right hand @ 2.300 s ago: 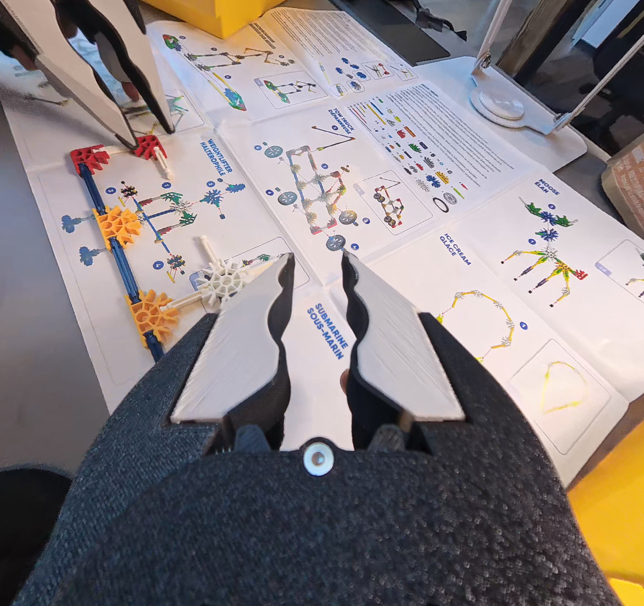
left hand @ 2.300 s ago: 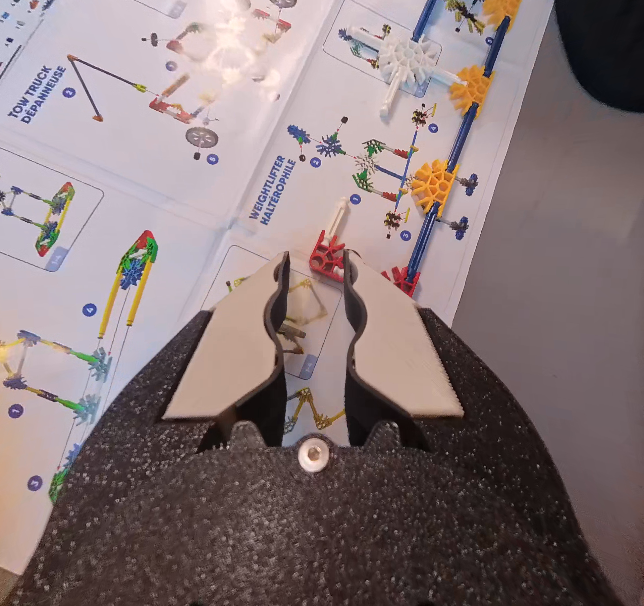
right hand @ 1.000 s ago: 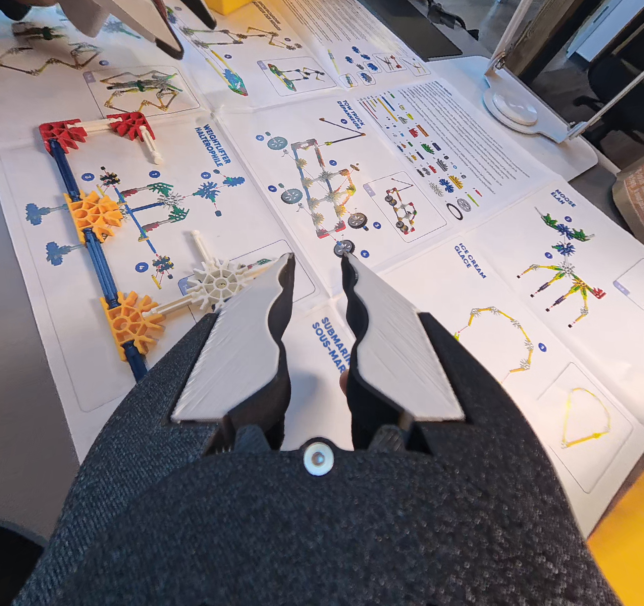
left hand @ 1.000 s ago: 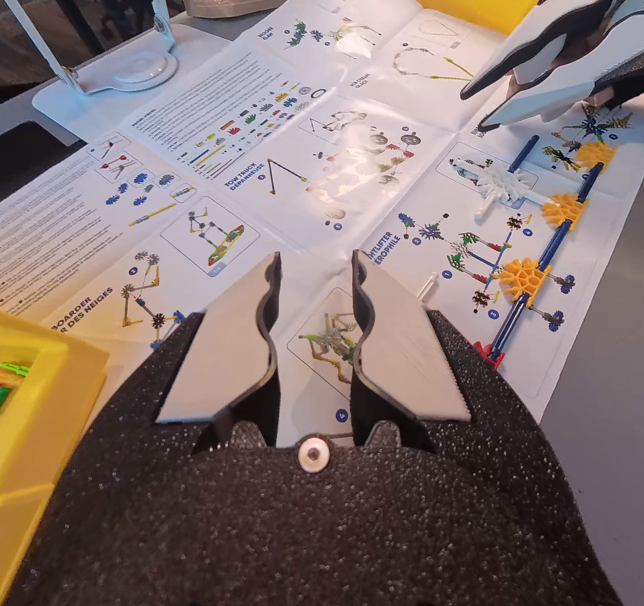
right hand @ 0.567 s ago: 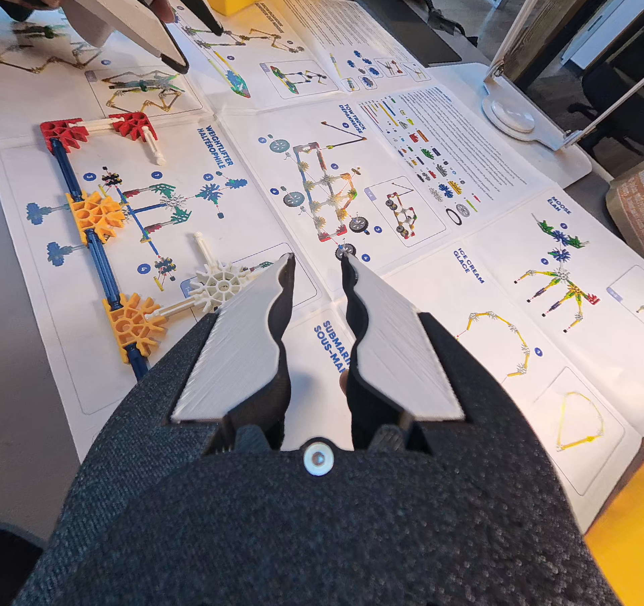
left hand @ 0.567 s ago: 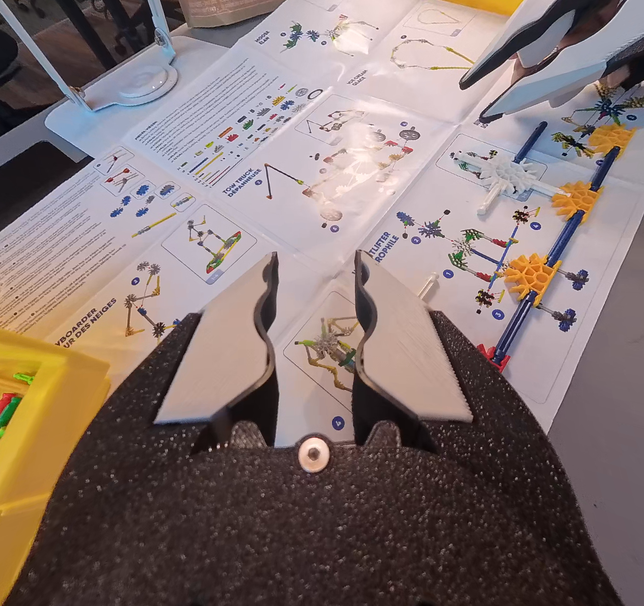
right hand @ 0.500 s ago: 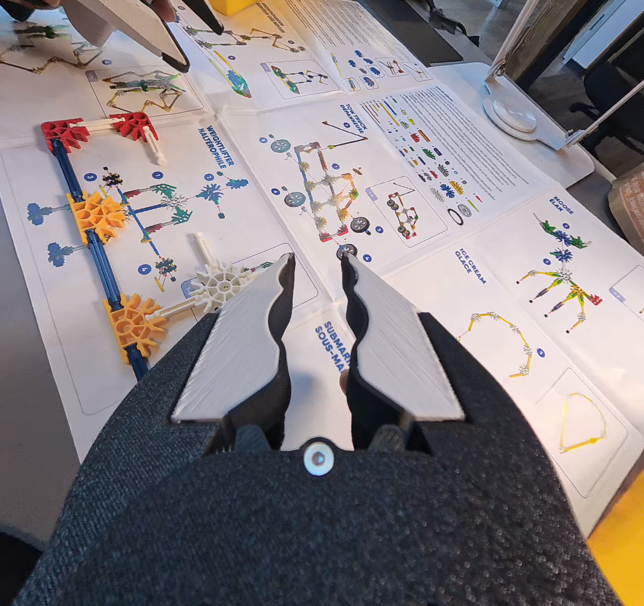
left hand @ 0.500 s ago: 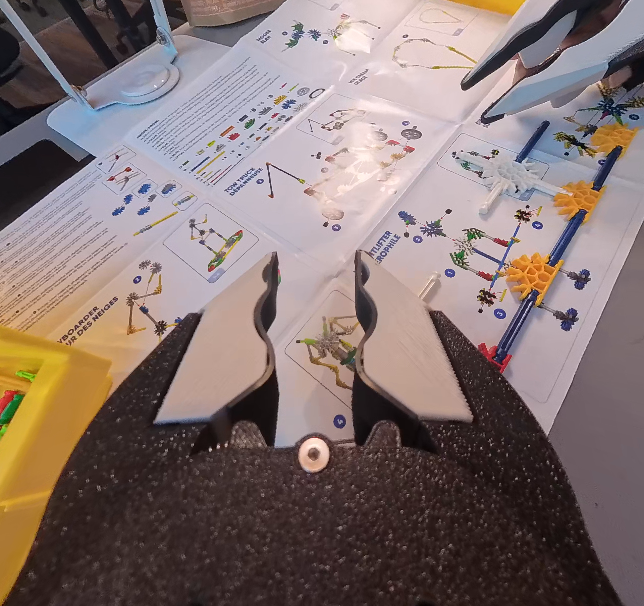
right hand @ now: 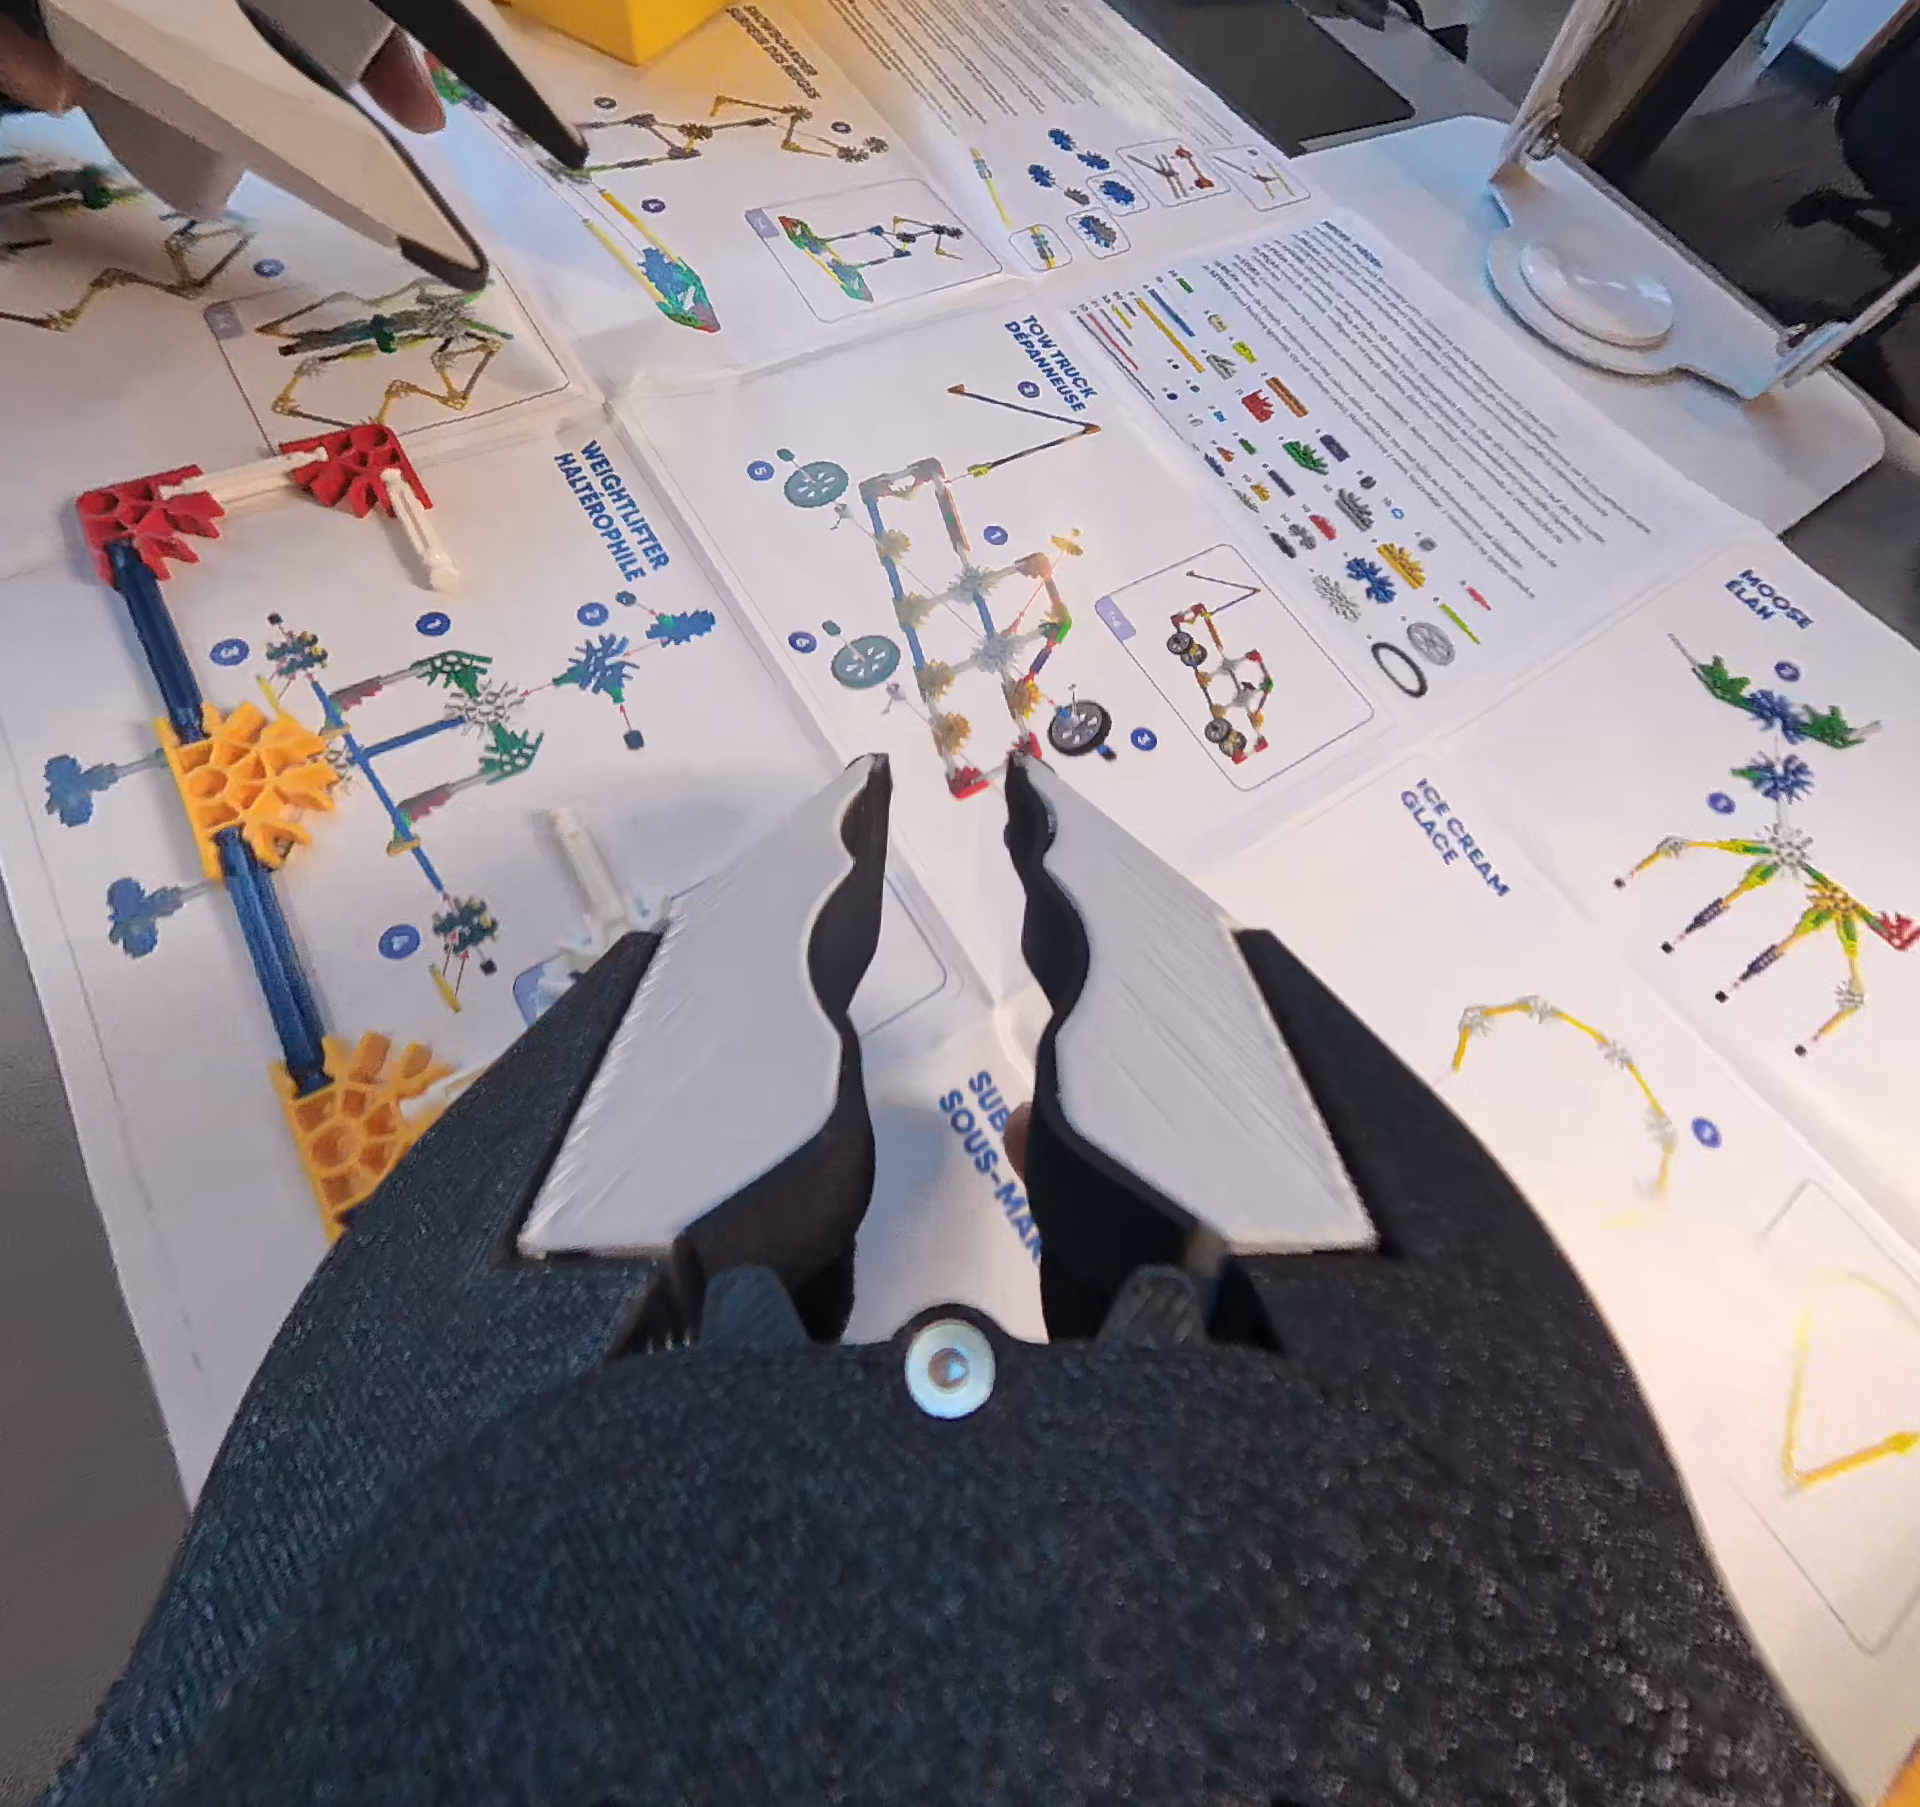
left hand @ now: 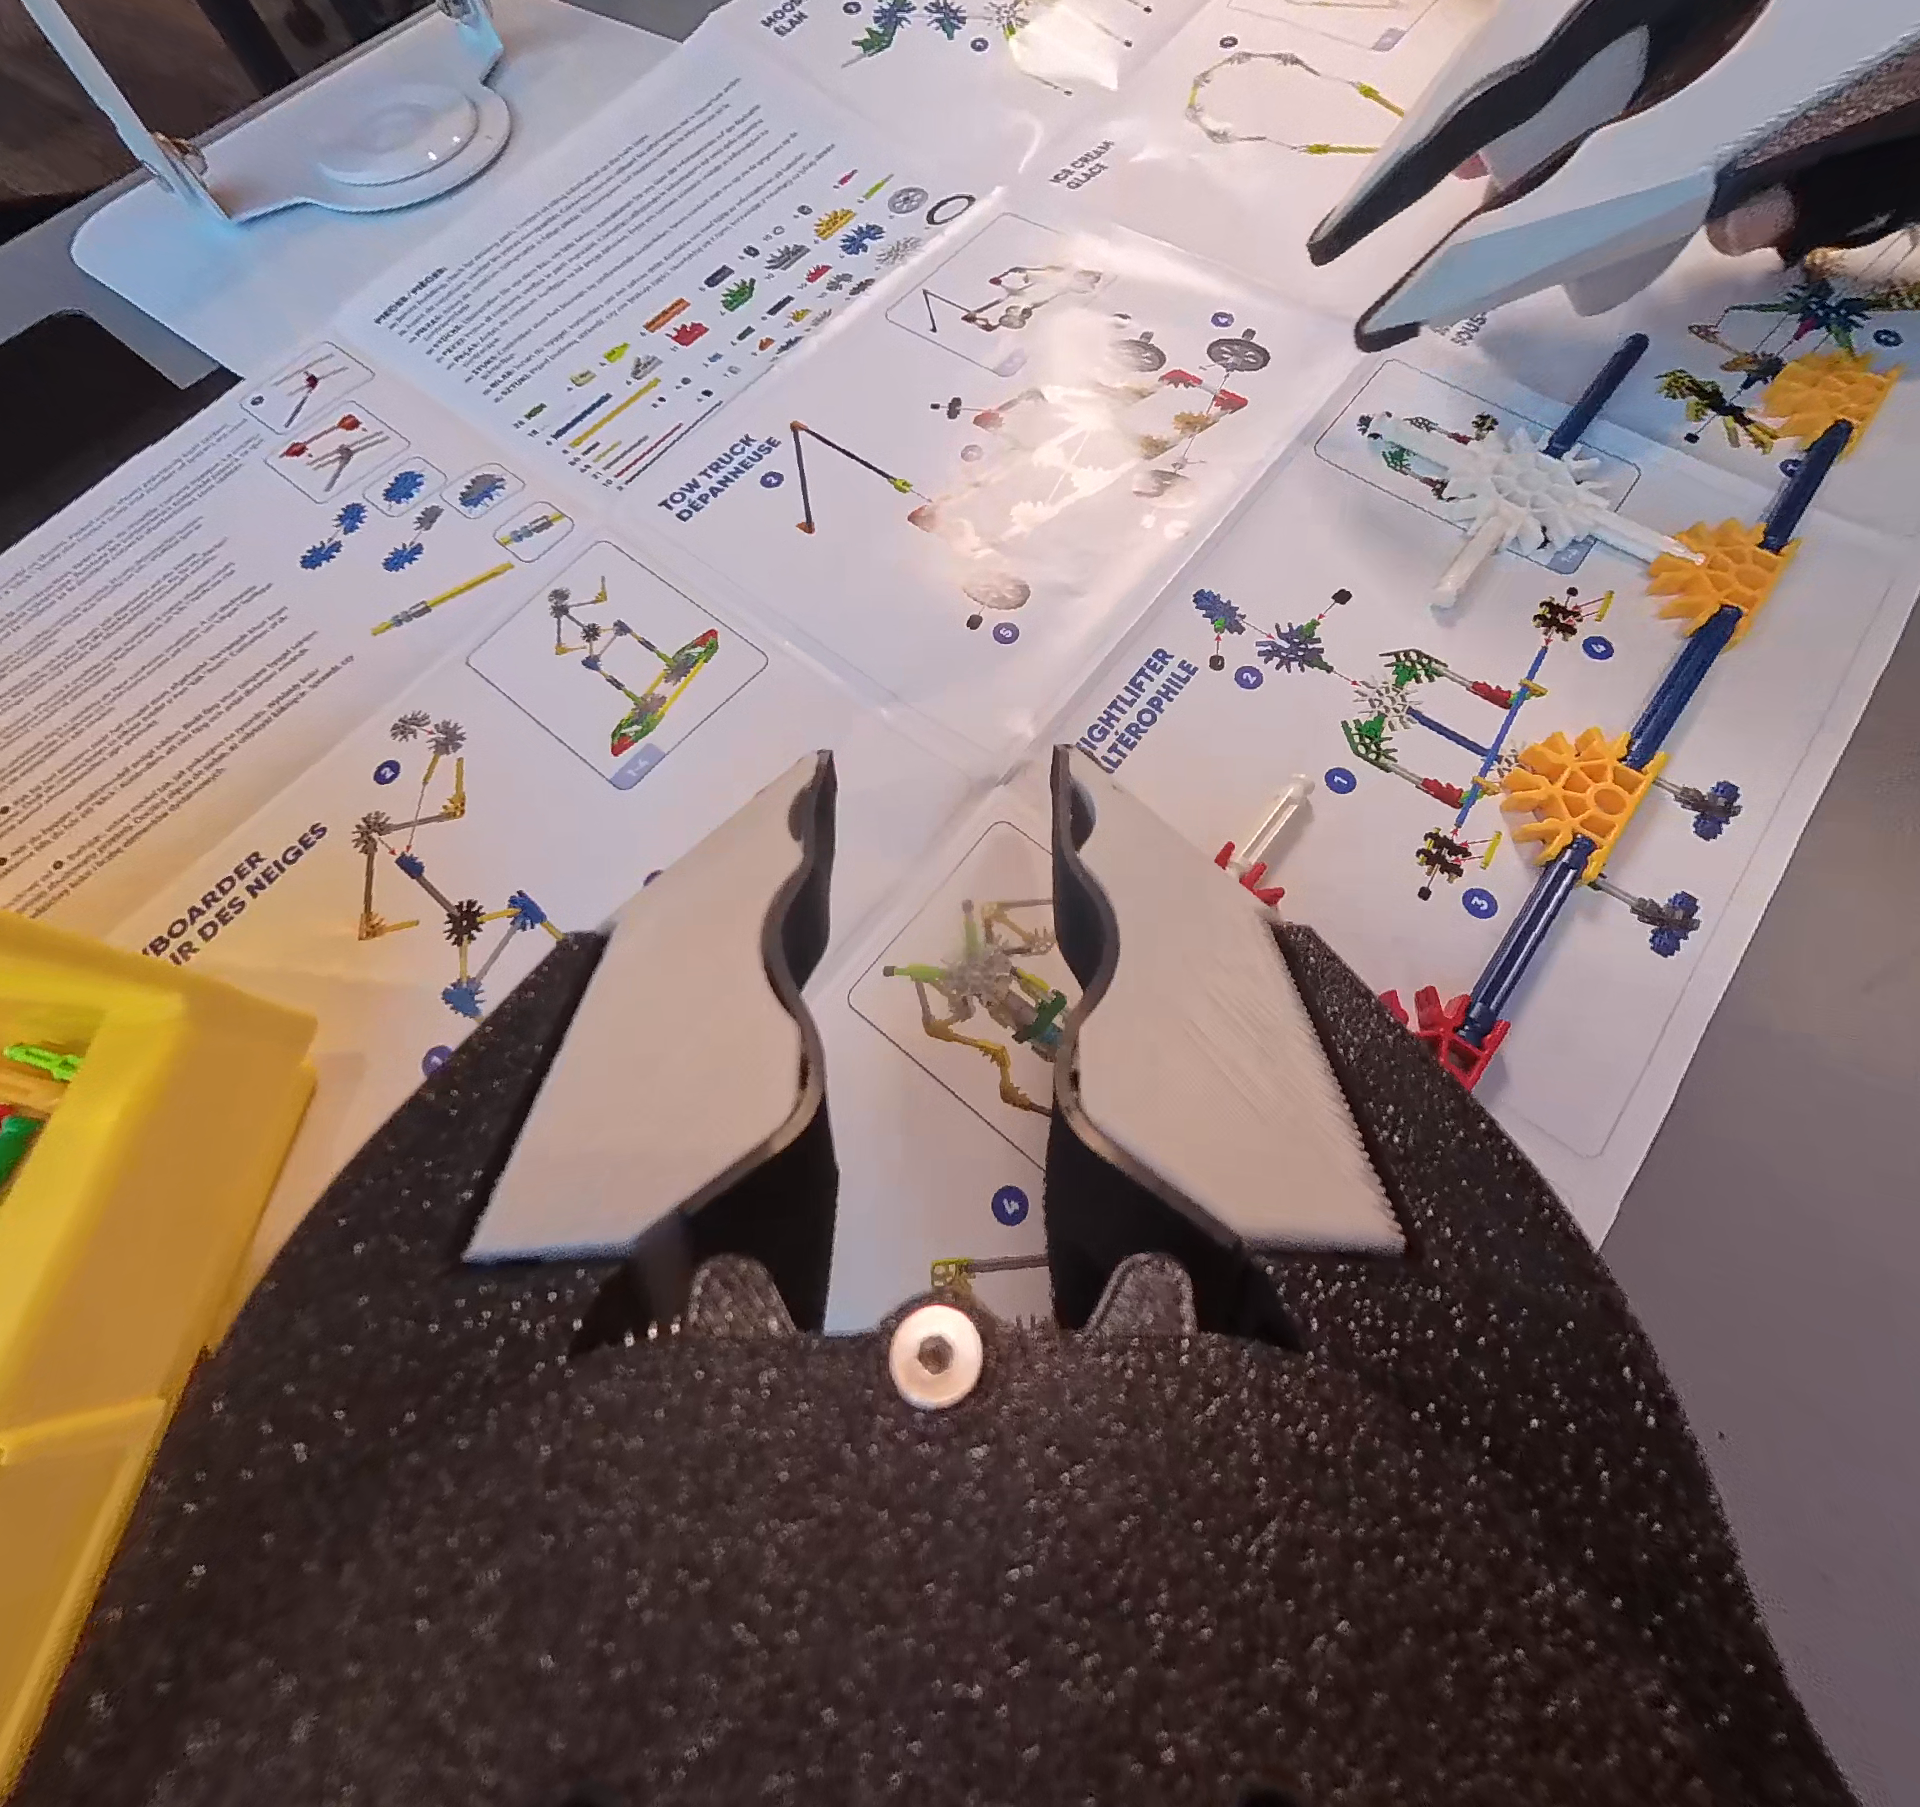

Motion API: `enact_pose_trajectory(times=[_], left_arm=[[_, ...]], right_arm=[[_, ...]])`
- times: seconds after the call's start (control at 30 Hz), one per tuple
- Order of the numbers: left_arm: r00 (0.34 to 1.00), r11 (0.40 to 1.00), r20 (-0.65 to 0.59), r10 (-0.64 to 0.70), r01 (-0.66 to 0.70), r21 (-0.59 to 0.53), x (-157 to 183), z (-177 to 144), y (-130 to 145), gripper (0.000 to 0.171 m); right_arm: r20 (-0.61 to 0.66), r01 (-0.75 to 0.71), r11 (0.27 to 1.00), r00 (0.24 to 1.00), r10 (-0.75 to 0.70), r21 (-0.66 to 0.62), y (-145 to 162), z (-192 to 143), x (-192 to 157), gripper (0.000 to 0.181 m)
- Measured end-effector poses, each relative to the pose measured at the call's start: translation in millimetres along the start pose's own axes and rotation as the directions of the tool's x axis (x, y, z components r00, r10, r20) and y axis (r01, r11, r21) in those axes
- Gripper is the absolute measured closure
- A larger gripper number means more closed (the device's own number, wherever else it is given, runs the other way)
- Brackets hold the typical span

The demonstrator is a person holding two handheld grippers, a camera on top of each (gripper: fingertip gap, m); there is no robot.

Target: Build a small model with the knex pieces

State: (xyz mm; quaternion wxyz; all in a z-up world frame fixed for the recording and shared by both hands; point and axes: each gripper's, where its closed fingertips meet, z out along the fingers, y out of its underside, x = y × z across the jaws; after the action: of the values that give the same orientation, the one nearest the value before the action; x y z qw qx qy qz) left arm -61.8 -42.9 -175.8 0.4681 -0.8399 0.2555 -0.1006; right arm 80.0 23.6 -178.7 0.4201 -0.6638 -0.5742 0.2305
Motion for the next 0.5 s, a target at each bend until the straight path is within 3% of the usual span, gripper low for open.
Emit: enact_pose_trajectory(times=[0.27,0.5], left_arm=[[1.000,1.000,-0.030,0.002,-0.002,0.001,4,-1,4,0.133],[0.999,1.000,-0.043,-0.028,0.029,0.012,2,-3,3,0.133]], right_arm=[[0.074,0.076,0.993,0.995,-0.070,-0.086,-34,63,-1,0.168],[0.103,0.070,0.981,0.993,-0.051,-0.180,-27,86,1,0.181]])
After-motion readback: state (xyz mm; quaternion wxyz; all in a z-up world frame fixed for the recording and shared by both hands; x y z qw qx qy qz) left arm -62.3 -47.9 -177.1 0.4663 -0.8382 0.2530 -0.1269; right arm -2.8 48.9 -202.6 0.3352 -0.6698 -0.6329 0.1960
